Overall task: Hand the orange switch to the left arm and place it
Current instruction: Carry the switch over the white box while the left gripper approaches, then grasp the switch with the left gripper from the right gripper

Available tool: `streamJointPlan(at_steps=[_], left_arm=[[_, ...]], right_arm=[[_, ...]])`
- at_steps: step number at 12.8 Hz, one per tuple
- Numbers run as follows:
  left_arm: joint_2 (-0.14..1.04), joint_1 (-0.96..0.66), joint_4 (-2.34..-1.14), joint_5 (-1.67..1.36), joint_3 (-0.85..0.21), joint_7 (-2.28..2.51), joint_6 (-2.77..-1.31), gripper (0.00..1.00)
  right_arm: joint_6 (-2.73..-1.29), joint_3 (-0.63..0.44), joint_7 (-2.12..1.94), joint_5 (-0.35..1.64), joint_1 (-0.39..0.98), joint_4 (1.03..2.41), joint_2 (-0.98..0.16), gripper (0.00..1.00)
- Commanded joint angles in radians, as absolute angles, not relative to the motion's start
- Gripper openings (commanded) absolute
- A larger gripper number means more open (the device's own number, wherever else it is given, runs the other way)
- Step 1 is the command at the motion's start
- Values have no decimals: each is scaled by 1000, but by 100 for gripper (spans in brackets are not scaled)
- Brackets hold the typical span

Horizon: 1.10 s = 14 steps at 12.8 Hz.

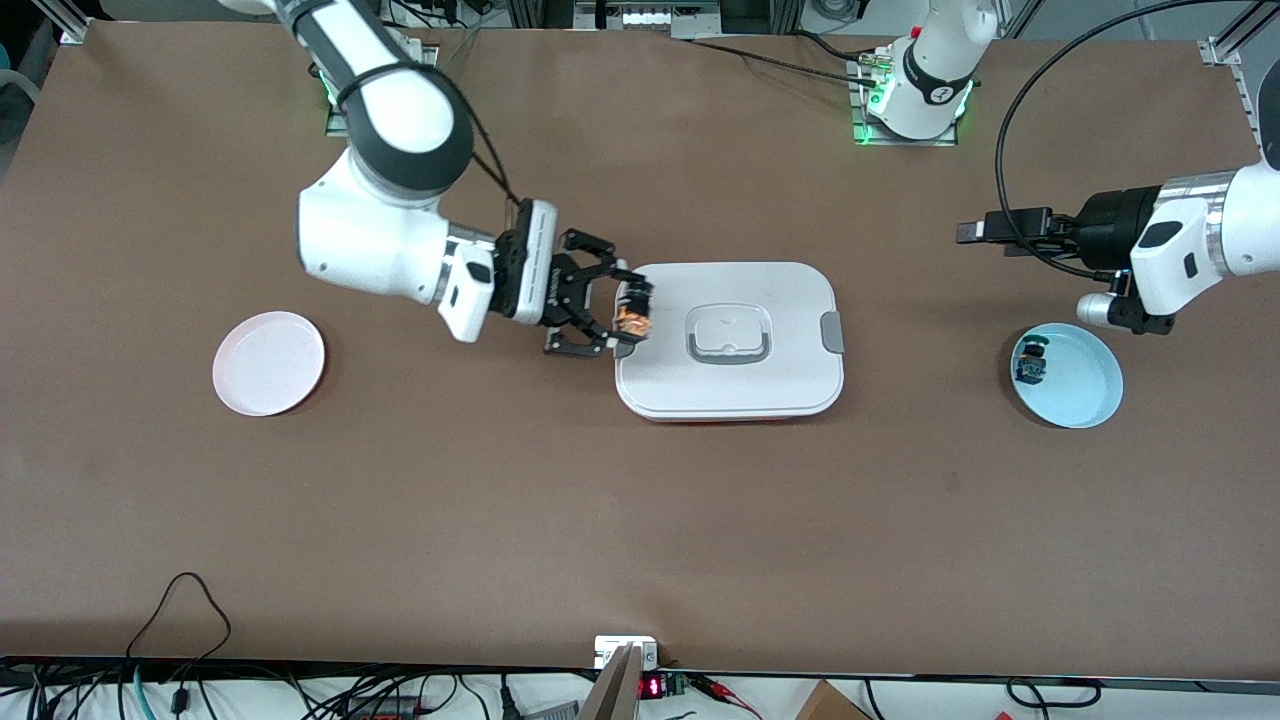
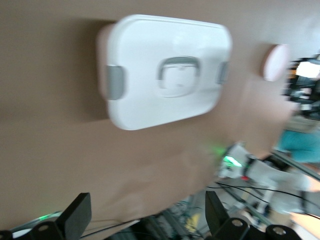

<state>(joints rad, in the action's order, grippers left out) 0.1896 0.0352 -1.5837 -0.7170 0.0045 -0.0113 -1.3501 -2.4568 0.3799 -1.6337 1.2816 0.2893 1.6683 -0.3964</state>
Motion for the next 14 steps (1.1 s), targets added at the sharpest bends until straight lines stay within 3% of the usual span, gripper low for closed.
streamJointPlan(at_steps=[1, 6, 12, 14], left_arm=[[289, 31, -1563, -984, -5, -89, -1357, 100], [409, -46, -1591, -1368, -5, -273, -1482, 100], [425, -127, -1811, -1644, -92, -480, -1554, 100], [436, -141, -1822, -1750, -109, -483, -1575, 100]], right_arm=[[-2522, 371, -1634, 1406, 354, 1614, -411, 0], [-2560, 371, -1660, 1465, 382, 1603, -426, 0], [-2599, 371, -1742, 1563, 419, 1488, -482, 0], [-2599, 371, -1770, 1600, 422, 1479, -483, 0]])
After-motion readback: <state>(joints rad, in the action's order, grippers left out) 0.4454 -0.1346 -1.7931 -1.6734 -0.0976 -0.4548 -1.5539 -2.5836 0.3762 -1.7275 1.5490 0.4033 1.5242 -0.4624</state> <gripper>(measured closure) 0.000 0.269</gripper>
